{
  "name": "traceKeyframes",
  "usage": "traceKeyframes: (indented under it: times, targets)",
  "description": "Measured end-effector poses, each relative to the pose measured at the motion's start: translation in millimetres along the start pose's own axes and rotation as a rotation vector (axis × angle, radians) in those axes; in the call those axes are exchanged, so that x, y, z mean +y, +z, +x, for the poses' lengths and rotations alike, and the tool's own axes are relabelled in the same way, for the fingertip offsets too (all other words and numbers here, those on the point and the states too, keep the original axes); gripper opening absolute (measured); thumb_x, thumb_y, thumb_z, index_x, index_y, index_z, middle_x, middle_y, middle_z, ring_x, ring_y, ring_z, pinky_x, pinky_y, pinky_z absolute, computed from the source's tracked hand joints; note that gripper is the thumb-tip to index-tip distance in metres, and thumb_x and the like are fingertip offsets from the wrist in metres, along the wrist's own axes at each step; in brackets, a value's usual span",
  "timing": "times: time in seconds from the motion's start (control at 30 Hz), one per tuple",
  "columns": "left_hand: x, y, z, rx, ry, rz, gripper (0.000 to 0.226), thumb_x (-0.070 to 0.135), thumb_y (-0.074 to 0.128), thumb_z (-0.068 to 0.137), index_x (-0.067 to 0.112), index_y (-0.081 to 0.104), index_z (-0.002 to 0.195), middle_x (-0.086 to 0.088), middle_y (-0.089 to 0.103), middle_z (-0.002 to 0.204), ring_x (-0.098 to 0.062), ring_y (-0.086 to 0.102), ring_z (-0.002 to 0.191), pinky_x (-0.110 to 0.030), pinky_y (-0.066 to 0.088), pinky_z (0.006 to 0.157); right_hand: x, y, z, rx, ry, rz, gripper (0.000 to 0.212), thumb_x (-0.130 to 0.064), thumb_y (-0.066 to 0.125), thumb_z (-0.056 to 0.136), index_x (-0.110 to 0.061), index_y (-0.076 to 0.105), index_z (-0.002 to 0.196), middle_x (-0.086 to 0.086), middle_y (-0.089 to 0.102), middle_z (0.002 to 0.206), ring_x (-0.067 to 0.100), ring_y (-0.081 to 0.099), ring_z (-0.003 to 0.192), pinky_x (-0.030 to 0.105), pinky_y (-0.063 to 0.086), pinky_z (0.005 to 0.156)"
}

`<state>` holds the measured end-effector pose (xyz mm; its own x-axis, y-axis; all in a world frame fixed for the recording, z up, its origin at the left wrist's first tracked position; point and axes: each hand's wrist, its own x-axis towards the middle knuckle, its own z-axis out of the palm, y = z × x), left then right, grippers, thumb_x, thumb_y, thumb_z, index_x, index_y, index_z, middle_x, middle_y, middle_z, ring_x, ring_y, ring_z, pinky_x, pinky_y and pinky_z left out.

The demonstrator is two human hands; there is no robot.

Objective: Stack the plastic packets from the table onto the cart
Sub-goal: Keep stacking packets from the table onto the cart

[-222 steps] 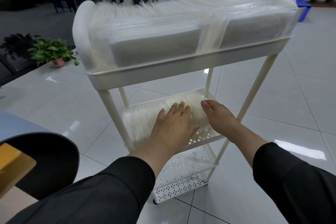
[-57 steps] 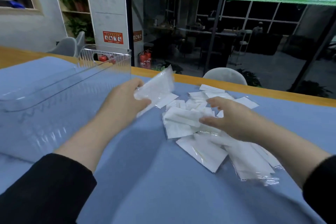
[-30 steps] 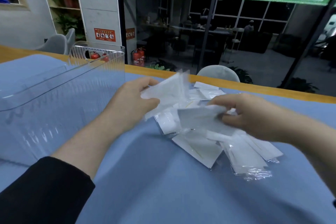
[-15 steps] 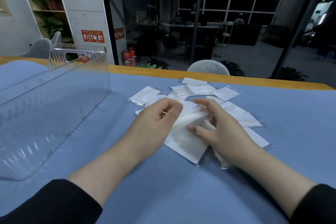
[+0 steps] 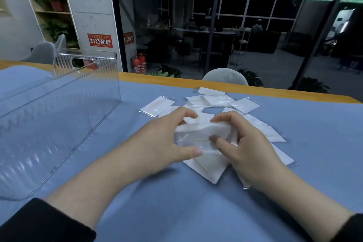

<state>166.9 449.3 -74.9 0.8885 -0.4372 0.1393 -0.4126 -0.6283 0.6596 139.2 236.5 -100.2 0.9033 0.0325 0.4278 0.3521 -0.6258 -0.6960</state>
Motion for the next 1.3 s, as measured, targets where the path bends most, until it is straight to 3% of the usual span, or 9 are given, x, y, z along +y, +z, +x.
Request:
traceKeyframes:
  times: [0.1, 0.23, 0.33, 0.4, 0.5, 0.83, 1.07, 1.17, 1.3]
  targets:
    - [-5.6, -8.3, 1.1, 0.065, 0.006, 0.074, 0.022, 0.023, 0.070, 0.088, 0.038, 0.058, 0.100, 0.012, 0.065, 0.092, -0.008, 0.058, 0.083, -0.026, 0.049, 0.078, -5.6, 1.2, 3.4, -0.050, -0.024, 0.031, 0.032, -0.033, 0.073, 0.089, -0.052, 0.054, 0.107, -0.035, 0.058, 0.102, -0.007, 0.056, 0.092, 0.007, 0.040, 0.075]
    - [-18.0, -29.0, 8.8, 0.382, -0.098, 0.007, 0.019, 0.014, 0.069, 0.087, 0.031, 0.062, 0.092, 0.004, 0.066, 0.083, -0.018, 0.057, 0.068, -0.025, 0.044, 0.058, 1.7, -12.5, 31.5, 0.038, -0.006, 0.069, 0.034, -0.046, 0.057, 0.092, -0.047, 0.046, 0.124, -0.024, 0.058, 0.116, -0.006, 0.056, 0.110, 0.022, 0.049, 0.095]
    - [-29.0, -40.5, 11.8, 0.564, -0.176, 0.021, 0.015, 0.014, 0.066, 0.088, 0.027, 0.062, 0.095, 0.004, 0.067, 0.087, -0.019, 0.059, 0.072, -0.031, 0.044, 0.058, 10.2, -23.5, 56.0, -0.283, 0.038, -0.345, 0.054, -0.056, 0.059, 0.090, -0.047, 0.038, 0.139, -0.028, 0.044, 0.139, -0.009, 0.045, 0.122, 0.029, 0.040, 0.107]
    - [-30.7, -37.2, 12.9, 0.533, -0.181, 0.046, 0.015, 0.015, 0.066, 0.089, 0.027, 0.062, 0.096, 0.004, 0.067, 0.089, -0.020, 0.059, 0.076, -0.032, 0.045, 0.061, 9.8, -21.6, 66.4, -0.537, 0.041, -0.550, 0.082, -0.065, 0.068, 0.082, -0.049, 0.024, 0.149, -0.028, 0.030, 0.151, -0.001, 0.037, 0.132, 0.031, 0.035, 0.109]
    - [-32.9, -33.3, 12.7, 0.493, -0.183, 0.072, 0.015, 0.016, 0.065, 0.090, 0.028, 0.062, 0.099, 0.004, 0.067, 0.091, -0.023, 0.058, 0.077, -0.035, 0.046, 0.064, 8.6, -10.3, 82.2, -0.649, 0.044, -0.627, 0.100, -0.066, 0.074, 0.076, -0.047, 0.015, 0.154, -0.020, 0.024, 0.158, 0.011, 0.037, 0.140, 0.040, 0.036, 0.113]
    - [-33.2, -35.0, 14.1, 0.494, -0.202, 0.036, 0.013, 0.015, 0.063, 0.090, 0.028, 0.061, 0.094, 0.004, 0.066, 0.085, -0.020, 0.056, 0.070, -0.034, 0.042, 0.058, 19.2, 11.7, 99.3, -0.577, -0.258, -0.924, 0.038, -0.032, 0.061, 0.093, -0.032, 0.053, 0.130, -0.011, 0.057, 0.132, 0.023, 0.058, 0.113, 0.042, 0.050, 0.090]
    - [-34.8, -40.8, 12.7, 0.568, -0.180, 0.021, 0.019, 0.014, 0.065, 0.088, 0.032, 0.061, 0.094, 0.007, 0.065, 0.083, -0.016, 0.058, 0.070, -0.032, 0.042, 0.056, 31.1, 0.4, 89.2, -0.243, -0.356, -0.629, 0.026, -0.011, 0.064, 0.092, -0.023, 0.072, 0.114, -0.009, 0.067, 0.117, 0.021, 0.063, 0.105, 0.039, 0.051, 0.082]
    - [-34.2, -43.4, 11.3, 0.617, -0.166, 0.007, 0.024, 0.014, 0.067, 0.087, 0.036, 0.062, 0.094, 0.008, 0.067, 0.083, -0.013, 0.060, 0.073, -0.022, 0.042, 0.055, 14.6, -26.9, 75.9, -0.145, -0.314, -0.511, 0.023, -0.012, 0.061, 0.095, -0.025, 0.073, 0.110, -0.015, 0.069, 0.111, 0.010, 0.061, 0.098, 0.029, 0.045, 0.079]
    - [-30.6, -43.5, 8.9, 0.623, -0.117, -0.027, 0.022, 0.015, 0.069, 0.088, 0.032, 0.068, 0.100, 0.004, 0.071, 0.088, -0.009, 0.061, 0.071, -0.015, 0.041, 0.056, -12.1, -77.3, 47.1, -0.085, -0.160, -0.431, 0.015, -0.036, 0.053, 0.099, -0.029, 0.064, 0.090, -0.005, 0.062, 0.072, 0.014, 0.048, 0.057, 0.033, 0.043, 0.058]
